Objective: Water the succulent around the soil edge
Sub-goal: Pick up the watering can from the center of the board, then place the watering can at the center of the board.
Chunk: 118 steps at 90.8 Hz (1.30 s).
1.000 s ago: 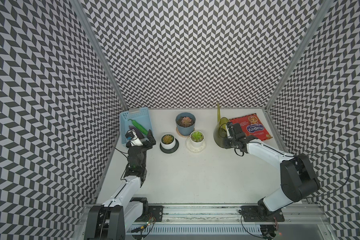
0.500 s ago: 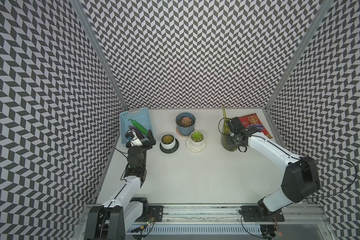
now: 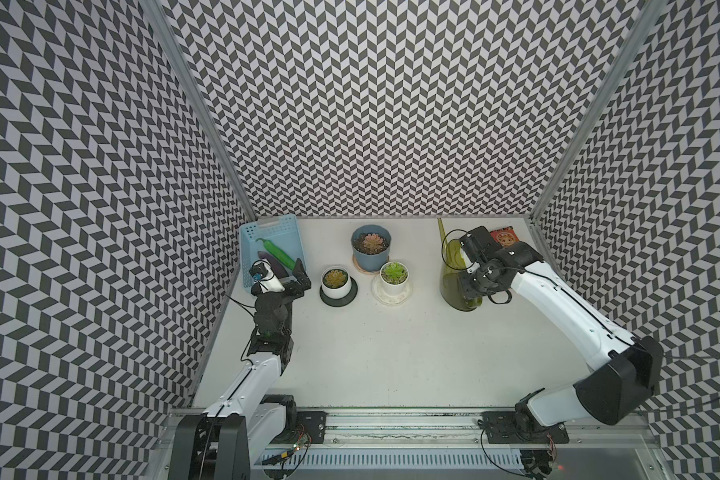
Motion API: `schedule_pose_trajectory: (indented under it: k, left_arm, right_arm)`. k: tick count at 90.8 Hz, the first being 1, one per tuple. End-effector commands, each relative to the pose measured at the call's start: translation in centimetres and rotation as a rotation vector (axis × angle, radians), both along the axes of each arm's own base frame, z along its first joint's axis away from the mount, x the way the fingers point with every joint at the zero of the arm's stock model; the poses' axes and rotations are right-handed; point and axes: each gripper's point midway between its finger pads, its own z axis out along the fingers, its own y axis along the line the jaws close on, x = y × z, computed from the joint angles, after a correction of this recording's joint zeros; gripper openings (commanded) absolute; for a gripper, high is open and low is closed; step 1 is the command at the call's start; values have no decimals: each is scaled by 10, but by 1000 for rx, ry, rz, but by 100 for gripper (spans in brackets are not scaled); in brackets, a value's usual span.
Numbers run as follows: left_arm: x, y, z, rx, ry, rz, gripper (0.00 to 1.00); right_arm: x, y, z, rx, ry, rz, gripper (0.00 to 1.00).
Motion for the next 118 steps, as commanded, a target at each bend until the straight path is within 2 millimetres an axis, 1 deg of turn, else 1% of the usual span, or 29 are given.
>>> schedule_pose_trajectory:
  k: [1,8,17,23,33,39,61,73,95,104,118]
  left_arm:
    - [2,0,23,10,-50,5,100]
    - [2,-1,24,7,-52,0,100]
    - [4,-2,24,5,-50,-5,100]
    - [4,-2,25,5,-51,-8,100]
    - [4,-3,25,6,-49,-9,100]
    - [4,-2,26,7,-51,-5,100]
    - [3,-2,29,3,-61,-7,100]
    - [4,-3,28,-2,-62,-9,100]
    - [1,-2,30,3,-69,-6,100]
    - [1,-2,29,4,-72,-6,100]
    - [2,-3,30,6,-72,-14,100]
  right_arm:
    - [-11,11,45,95,-80,58,0]
    - [-17,22,59,151,-86,92,0]
    - [-28,41,63,206,-55,153,0]
    - [-36,57,62,217,-29,199,0]
    - [-49,76,58,225,18,262,0]
    - [-58,88,56,260,55,303,0]
    - [-81,112,54,344,139,364,0]
    - [-83,120,47,339,168,374,0]
    - [-81,139,47,374,214,397,0]
    - [-76,145,44,374,225,395,0]
    - [-72,156,46,395,238,406,0]
